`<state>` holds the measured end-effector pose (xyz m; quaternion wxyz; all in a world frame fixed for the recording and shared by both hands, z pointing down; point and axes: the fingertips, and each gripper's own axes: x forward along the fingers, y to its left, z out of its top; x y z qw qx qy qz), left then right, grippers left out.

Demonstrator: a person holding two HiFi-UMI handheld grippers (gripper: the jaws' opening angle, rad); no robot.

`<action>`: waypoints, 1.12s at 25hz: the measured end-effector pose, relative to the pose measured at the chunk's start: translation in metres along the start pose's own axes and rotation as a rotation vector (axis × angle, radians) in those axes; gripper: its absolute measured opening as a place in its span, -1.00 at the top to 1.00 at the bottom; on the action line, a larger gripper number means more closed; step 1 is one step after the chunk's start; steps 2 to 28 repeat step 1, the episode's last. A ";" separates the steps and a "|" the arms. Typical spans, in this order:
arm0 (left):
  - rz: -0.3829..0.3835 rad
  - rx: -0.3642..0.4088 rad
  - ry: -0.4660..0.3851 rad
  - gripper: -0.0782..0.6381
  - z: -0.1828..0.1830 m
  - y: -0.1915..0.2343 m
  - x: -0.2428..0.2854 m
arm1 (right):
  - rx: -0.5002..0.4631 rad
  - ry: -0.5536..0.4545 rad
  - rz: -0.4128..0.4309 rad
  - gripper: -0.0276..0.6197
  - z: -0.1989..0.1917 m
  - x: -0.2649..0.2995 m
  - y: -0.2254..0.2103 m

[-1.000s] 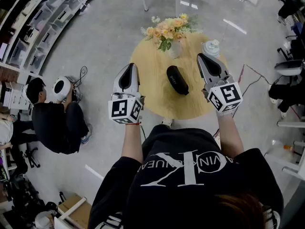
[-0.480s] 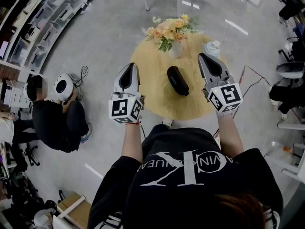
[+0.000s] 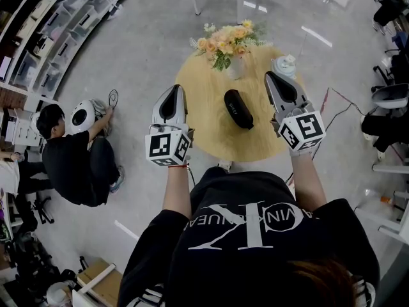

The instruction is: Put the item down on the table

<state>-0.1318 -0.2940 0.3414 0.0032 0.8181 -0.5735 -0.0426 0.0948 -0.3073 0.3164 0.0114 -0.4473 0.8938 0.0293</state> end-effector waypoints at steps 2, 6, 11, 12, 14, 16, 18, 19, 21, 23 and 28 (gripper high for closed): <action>0.000 -0.001 0.000 0.75 0.001 0.000 -0.001 | 0.001 -0.002 0.001 0.85 0.001 0.000 0.001; 0.000 -0.001 0.000 0.75 0.001 0.000 -0.001 | 0.001 -0.002 0.001 0.85 0.001 0.000 0.001; 0.000 -0.001 0.000 0.75 0.001 0.000 -0.001 | 0.001 -0.002 0.001 0.85 0.001 0.000 0.001; 0.000 -0.001 0.000 0.75 0.001 0.000 -0.001 | 0.001 -0.002 0.001 0.85 0.001 0.000 0.001; 0.000 -0.001 0.000 0.75 0.001 0.000 -0.001 | 0.001 -0.002 0.001 0.85 0.001 0.000 0.001; 0.000 -0.001 0.000 0.75 0.001 0.000 -0.001 | 0.001 -0.002 0.001 0.85 0.001 0.000 0.001; 0.000 -0.001 0.000 0.75 0.001 0.000 -0.001 | 0.001 -0.002 0.001 0.85 0.001 0.000 0.001; 0.000 -0.001 0.000 0.75 0.001 0.000 -0.001 | 0.001 -0.002 0.001 0.85 0.001 0.000 0.001; 0.000 -0.001 0.000 0.75 0.001 0.000 -0.001 | 0.001 -0.002 0.001 0.85 0.001 0.000 0.001; 0.000 -0.001 0.000 0.75 0.001 0.000 -0.001 | 0.001 -0.002 0.001 0.85 0.001 0.000 0.001; 0.000 -0.001 0.000 0.75 0.001 0.000 -0.001 | 0.001 -0.002 0.001 0.85 0.001 0.000 0.001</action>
